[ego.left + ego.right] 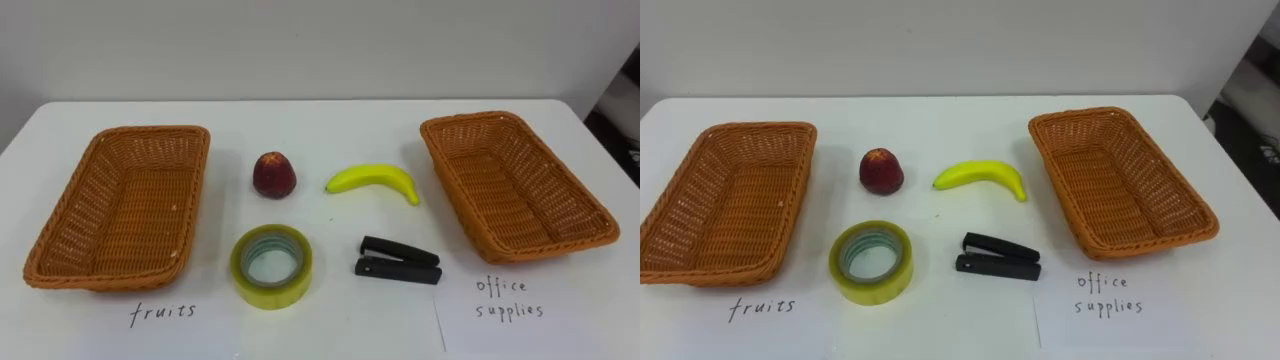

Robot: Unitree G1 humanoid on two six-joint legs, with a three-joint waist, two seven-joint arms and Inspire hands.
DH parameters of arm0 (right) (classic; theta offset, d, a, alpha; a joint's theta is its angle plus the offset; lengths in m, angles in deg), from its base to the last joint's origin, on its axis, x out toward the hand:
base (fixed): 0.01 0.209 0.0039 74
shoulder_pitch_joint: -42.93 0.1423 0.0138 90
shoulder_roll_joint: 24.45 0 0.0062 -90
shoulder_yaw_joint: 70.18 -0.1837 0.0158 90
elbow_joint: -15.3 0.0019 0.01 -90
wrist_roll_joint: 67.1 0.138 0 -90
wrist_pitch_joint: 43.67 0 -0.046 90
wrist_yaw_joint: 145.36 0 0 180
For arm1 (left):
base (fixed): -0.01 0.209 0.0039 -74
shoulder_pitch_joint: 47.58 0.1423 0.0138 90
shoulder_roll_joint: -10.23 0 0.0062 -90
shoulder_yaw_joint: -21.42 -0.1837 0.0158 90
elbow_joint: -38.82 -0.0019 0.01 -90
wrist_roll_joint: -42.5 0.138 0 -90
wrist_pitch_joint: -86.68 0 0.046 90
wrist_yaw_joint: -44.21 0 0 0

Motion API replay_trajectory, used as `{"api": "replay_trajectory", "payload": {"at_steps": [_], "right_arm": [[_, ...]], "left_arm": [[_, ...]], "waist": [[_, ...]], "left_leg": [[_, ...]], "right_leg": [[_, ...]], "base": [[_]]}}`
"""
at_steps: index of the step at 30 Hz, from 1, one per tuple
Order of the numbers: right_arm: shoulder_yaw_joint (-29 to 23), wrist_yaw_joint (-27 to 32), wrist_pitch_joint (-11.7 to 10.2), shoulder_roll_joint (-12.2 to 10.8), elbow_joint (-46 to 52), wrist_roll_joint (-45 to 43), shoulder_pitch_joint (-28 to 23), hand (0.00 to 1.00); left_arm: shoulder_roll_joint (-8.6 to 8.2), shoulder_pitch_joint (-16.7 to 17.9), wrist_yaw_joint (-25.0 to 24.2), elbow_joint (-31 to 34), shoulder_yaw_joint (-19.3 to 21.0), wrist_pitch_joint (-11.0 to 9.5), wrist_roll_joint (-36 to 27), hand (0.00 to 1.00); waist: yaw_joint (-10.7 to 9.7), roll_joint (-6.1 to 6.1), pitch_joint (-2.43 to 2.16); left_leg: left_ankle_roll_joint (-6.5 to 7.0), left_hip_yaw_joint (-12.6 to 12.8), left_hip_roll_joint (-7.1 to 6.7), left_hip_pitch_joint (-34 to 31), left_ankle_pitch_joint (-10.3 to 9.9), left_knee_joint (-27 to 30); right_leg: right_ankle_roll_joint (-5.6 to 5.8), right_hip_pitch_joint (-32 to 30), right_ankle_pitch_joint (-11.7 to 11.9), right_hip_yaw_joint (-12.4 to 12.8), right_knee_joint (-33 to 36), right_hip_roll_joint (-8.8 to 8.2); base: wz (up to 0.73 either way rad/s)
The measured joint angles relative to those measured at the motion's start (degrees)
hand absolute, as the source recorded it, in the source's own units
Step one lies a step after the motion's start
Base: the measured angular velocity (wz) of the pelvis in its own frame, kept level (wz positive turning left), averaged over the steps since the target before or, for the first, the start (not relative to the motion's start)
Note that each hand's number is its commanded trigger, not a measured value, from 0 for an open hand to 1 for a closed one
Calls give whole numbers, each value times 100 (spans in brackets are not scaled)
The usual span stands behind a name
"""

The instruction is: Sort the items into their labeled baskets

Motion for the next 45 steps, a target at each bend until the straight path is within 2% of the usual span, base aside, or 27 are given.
{"api": "replay_trajectory", "payload": {"at_steps": [23, 27, 32, 34, 40, 45], "right_arm": [[-35, 180, 11, 1, -21, 12, -3, 0], [-357, 214, 113, 16, -14, 108, -104, 0], [-525, 393, 137, 19, 24, 535, -298, 0], [-664, 477, 139, 20, 20, 575, -313, 0], [-1082, 617, 139, 33, 18, 920, -303, 0], [-1569, 819, 184, 110, 364, 1397, -306, 0]], "left_arm": [[16, -6, 120, 43, 27, 2, 65, 0], [25, -23, 127, 55, 184, 12, 93, 0], [27, -2, 299, 179, 308, 6, 93, 0], [29, 5, 394, 205, 316, 2, 92, 0], [81, 25, 474, 155, 472, -122, 91, 0], [125, 169, 475, 192, 595, -121, 85, 0]], "waist": [[-18, 1, -3], [-31, 5, -5], [-56, 0, -6], [-160, -17, -5], [-203, -111, -7], [-326, -164, -18]], "left_leg": [[0, 1, -4, -20, 0, -11], [0, 15, -6, 0, 0, -12], [0, 72, -5, 45, 0, -14], [0, 79, -5, 40, 0, -20], [1, 152, 4, 85, -2, -40], [1, 159, -1, 112, -2, -69]], "right_leg": [[2, -35, -1, -2, 3, -27], [6, -42, -5, 2, 11, -29], [6, -46, -5, 62, 29, -8], [10, -50, -11, 117, 41, -5], [5, -74, -32, 163, 119, 9], [7, -60, -31, 166, 121, 6]], "base": [[0], [0], [-7], [-7], [-5], [0]]}}
